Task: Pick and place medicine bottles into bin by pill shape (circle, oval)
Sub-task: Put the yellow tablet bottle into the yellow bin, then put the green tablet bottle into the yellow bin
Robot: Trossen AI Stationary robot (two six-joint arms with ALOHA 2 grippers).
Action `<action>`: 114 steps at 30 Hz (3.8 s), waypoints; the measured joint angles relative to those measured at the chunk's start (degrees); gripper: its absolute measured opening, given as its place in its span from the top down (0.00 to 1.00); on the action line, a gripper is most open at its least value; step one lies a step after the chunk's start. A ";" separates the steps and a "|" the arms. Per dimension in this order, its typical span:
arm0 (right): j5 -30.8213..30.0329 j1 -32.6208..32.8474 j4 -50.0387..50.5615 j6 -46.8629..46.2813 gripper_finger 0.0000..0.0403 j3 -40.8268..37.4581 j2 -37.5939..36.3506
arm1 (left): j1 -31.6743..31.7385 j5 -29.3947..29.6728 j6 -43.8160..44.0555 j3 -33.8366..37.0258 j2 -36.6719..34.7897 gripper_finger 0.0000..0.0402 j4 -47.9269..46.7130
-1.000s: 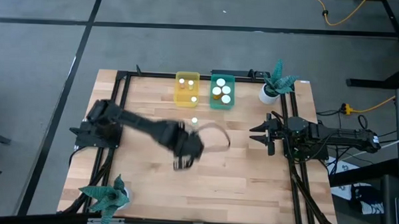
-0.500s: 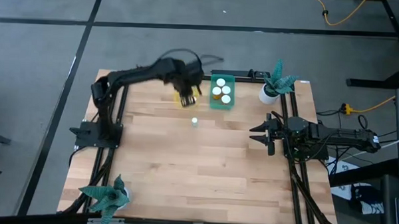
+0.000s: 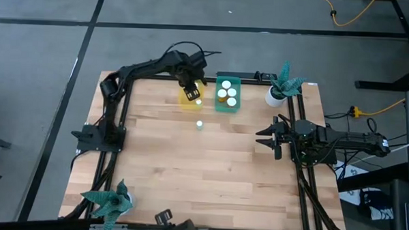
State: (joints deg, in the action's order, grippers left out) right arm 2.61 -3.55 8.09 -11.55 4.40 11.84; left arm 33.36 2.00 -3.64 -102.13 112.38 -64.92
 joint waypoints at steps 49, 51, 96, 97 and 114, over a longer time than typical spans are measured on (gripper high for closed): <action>0.00 -0.01 -0.05 0.00 0.61 0.00 0.04 | 1.62 0.63 -4.04 0.04 9.42 0.65 6.39; 0.00 -0.01 -0.05 0.00 0.61 0.00 0.04 | 1.62 0.65 -3.98 0.04 9.42 0.65 6.49; 0.00 -0.02 -0.03 0.00 0.61 0.00 0.02 | -21.64 4.67 2.92 10.94 0.90 0.65 -2.22; 0.00 -0.02 -0.03 0.00 0.61 0.00 0.03 | -21.38 3.67 2.38 11.88 0.90 0.65 -0.36; 0.00 0.00 -0.03 0.00 0.61 0.00 0.03 | -21.11 3.20 -0.04 19.29 0.92 0.64 17.81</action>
State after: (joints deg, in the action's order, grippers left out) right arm 2.61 -3.55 8.05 -11.55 4.40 11.87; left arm 12.25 5.20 -3.68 -82.84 113.30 -47.11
